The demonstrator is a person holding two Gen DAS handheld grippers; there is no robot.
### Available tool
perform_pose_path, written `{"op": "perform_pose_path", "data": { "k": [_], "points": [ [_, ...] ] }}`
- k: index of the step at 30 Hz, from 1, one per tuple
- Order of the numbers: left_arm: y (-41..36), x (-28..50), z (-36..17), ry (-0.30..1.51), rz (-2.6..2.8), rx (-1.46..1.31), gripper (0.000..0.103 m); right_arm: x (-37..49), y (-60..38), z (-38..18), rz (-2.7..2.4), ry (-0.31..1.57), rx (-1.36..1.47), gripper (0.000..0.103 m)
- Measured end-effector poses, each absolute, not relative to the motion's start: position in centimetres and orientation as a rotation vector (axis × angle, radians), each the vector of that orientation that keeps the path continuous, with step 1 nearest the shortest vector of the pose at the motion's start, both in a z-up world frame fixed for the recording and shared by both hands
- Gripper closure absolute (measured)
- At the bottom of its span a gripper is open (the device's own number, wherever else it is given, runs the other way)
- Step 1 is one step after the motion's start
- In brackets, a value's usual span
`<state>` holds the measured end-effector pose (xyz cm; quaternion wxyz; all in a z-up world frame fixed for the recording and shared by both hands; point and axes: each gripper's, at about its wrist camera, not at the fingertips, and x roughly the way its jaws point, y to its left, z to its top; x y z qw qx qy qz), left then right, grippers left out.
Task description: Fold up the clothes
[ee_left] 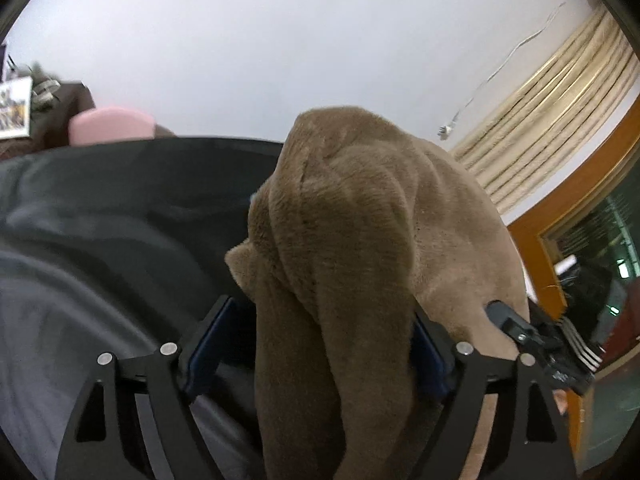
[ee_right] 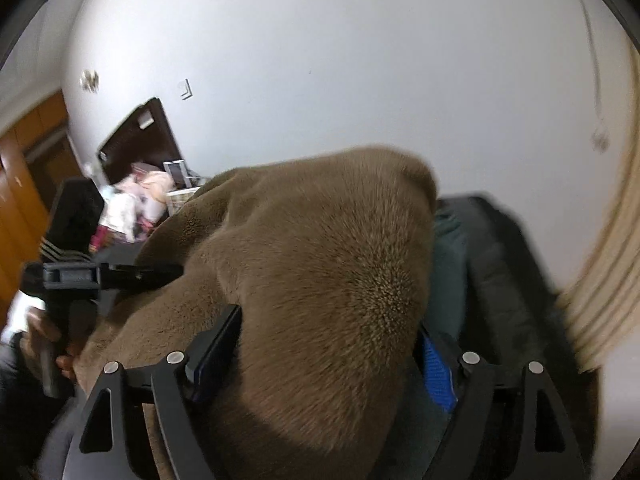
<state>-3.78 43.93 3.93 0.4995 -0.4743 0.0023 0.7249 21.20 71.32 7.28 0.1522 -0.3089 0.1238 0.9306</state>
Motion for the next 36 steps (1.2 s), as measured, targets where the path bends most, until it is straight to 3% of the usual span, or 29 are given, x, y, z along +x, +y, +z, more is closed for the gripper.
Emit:
{"op": "perform_pose_path", "data": {
  "k": [6, 11, 15, 20, 25, 31, 36],
  "points": [
    [40.1, 0.3, 7.4, 0.114, 1.836, -0.963, 0.013, 25.8, 64.0, 10.1, 2.650, 0.068, -0.670, 0.017],
    [38.5, 3.3, 7.3, 0.267, 1.890, -0.872, 0.012, 27.3, 59.8, 8.7, 2.688, -0.040, -0.699, 0.016],
    [42.5, 3.9, 4.9, 0.362, 1.917, -0.905, 0.012, 26.5, 60.2, 6.1, 2.641, -0.033, -0.825, 0.015],
    [41.9, 3.0, 3.9, 0.302, 1.909, -0.955, 0.003, 25.5, 61.2, 4.6, 2.599, 0.032, -0.866, 0.001],
    [41.5, 3.3, 3.8, 0.321, 1.948, -0.919, 0.002, 25.5, 62.0, 3.9, 2.589, 0.177, -0.880, 0.001],
    [38.6, 4.9, 5.4, 0.300, 2.048, -0.881, 0.001, 27.6, 59.3, 6.5, 2.527, 0.080, -0.783, 0.001],
    [41.8, 7.0, 4.7, 0.323, 2.097, -0.861, 0.001, 29.1, 56.5, 7.6, 2.496, 0.029, -0.771, 0.001]
  ]
}}
